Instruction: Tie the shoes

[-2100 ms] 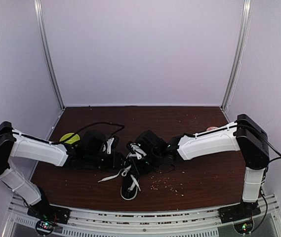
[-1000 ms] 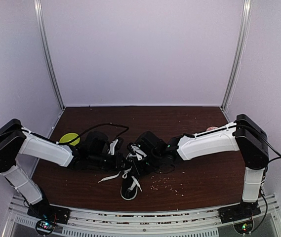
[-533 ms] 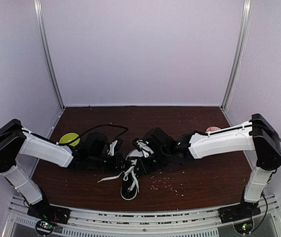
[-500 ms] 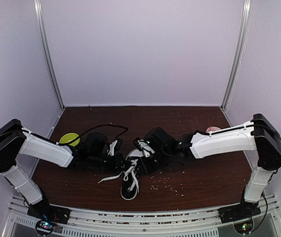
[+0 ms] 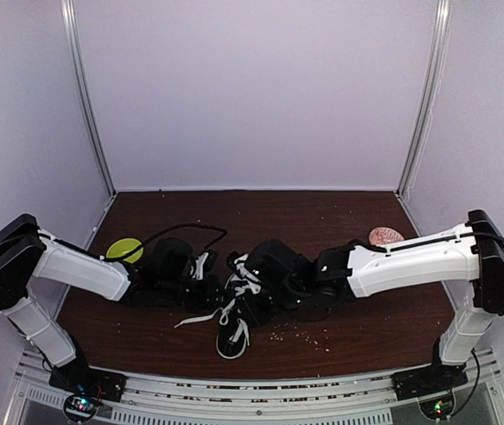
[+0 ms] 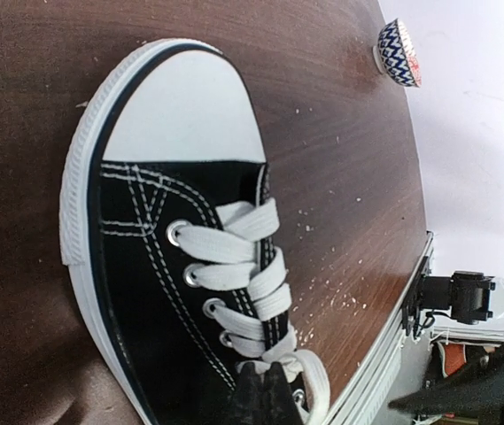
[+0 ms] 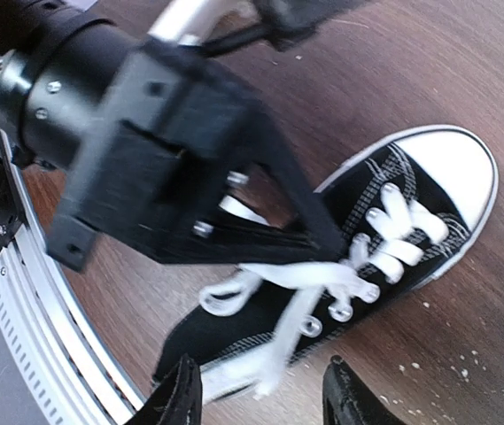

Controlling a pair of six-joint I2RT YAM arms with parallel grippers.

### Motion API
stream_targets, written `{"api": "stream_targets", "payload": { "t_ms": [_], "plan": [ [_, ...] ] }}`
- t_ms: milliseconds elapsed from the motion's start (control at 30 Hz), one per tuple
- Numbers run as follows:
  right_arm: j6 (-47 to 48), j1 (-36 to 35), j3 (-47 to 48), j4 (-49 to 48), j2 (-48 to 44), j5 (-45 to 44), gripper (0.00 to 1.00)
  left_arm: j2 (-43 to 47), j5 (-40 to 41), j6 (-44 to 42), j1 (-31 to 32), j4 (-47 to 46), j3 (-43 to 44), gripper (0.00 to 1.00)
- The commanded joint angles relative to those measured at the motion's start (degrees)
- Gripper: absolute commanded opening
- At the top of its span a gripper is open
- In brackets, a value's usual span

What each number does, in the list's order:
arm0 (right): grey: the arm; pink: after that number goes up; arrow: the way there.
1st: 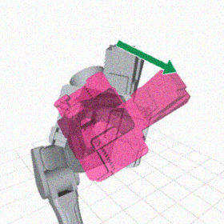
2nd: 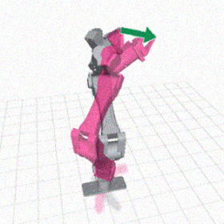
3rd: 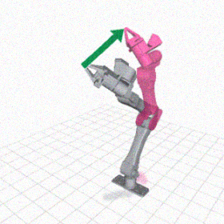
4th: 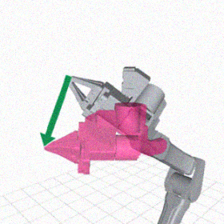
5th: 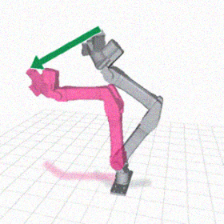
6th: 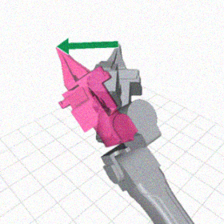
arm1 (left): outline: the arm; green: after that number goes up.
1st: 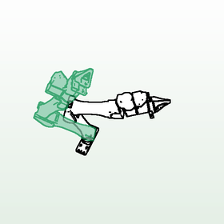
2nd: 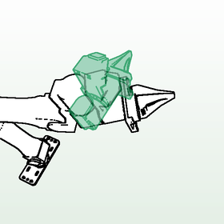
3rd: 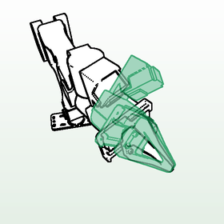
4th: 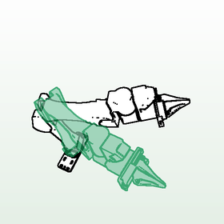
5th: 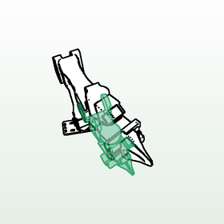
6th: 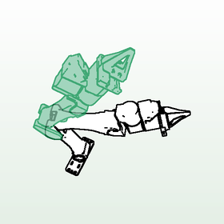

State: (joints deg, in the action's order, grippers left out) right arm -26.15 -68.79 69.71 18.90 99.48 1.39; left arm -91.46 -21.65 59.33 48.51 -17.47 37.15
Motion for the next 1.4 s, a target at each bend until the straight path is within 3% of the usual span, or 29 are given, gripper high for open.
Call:
{"api": "stream_targets", "payload": {
  "t_ms": [0,500,733,1100,1367],
  "plan": [
    [-2.5,-2.6,4.5,3.0,4.8,-8.7,0.48,1.3,0.6,0.9,0.0,-1.3,-0.4,0.0],
    [-1.9,-5.4,8.6,-1.1,11.4,-8.8,0.54,1.4,0.5,1.3,0.0,-2.2,-1.9,0.0],
    [-1.3,-5.4,9.7,-1.0,13.0,-8.8,0.52,2.0,0.1,1.3,0.0,-2.8,-2.6,0.0],
    [1.4,-5.4,3.7,-6.1,8.2,-10.3,0.46,3.3,0.1,5.7,0.0,-6.3,-3.8,0.0],
    [1.8,-4.4,-4.9,-11.6,-1.5,-10.4,0.48,3.4,-0.2,11.4,0.1,-11.1,-4.3,0.0]
  ]
}}
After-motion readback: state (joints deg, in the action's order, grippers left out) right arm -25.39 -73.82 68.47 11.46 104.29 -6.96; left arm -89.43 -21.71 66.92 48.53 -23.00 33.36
